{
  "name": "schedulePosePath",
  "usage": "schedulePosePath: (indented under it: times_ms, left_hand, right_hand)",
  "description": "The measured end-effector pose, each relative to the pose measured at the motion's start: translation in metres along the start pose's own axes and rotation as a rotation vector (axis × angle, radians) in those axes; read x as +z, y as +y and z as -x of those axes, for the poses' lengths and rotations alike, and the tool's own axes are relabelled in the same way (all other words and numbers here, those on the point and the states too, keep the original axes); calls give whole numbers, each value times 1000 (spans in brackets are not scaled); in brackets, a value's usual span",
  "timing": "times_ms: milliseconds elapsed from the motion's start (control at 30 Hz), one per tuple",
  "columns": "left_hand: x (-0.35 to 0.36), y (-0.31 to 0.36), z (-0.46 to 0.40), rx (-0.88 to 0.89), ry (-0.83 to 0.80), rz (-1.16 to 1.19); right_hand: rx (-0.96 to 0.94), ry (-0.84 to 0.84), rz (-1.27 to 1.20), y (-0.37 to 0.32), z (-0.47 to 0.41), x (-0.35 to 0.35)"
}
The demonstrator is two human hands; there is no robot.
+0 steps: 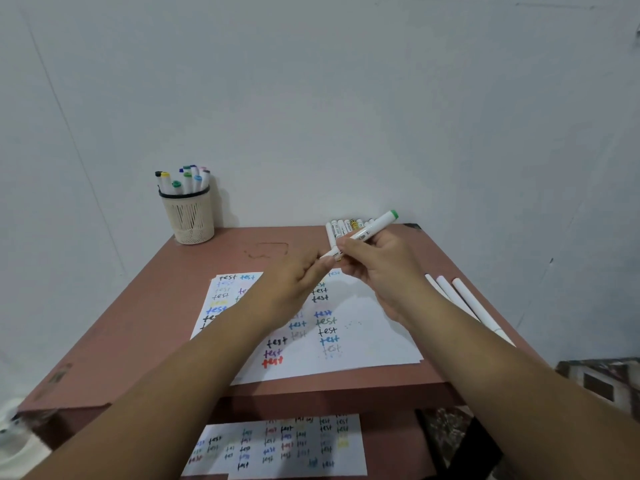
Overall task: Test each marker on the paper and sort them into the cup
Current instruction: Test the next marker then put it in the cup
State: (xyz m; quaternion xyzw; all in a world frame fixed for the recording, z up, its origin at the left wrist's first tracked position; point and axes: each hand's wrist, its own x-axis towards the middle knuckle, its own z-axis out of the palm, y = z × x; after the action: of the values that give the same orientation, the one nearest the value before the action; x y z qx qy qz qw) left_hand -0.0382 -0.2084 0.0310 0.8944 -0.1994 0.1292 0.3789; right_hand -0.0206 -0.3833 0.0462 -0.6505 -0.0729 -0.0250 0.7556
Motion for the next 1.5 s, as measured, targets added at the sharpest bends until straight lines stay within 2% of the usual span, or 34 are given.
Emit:
schedulePosePath:
  times_ms: [100,167,333,467,800,1133,1300,1500]
  left_hand:
    - [0,-2,-4,-96,4,35]
    - [5,-11,-9,-146,37,51]
    - [27,-35,-18,-212,72,-94]
    - [33,-43,-21,-177,111,-150]
    - [33,-43,-20,-148,145,-175]
    - [31,-38,-18,-200,118,-186]
    - [30,-37,-17,-132,130,-235]
    - [29,-32,-20,-207,114,-217]
  right_hand:
    - [-8,131,-15,4,-19,-4]
    - [-34,196,67,6,-31,-7]
    - [-36,137,373,23,-40,-7]
    - [-5,103,291,42,-48,-11]
    - [-20,57,380,48,-52,-12]
    - [-28,111,438,50,-51,-13]
    - [-32,133,427,48,-49,-14]
    - [-22,128,467,47,-47,-12]
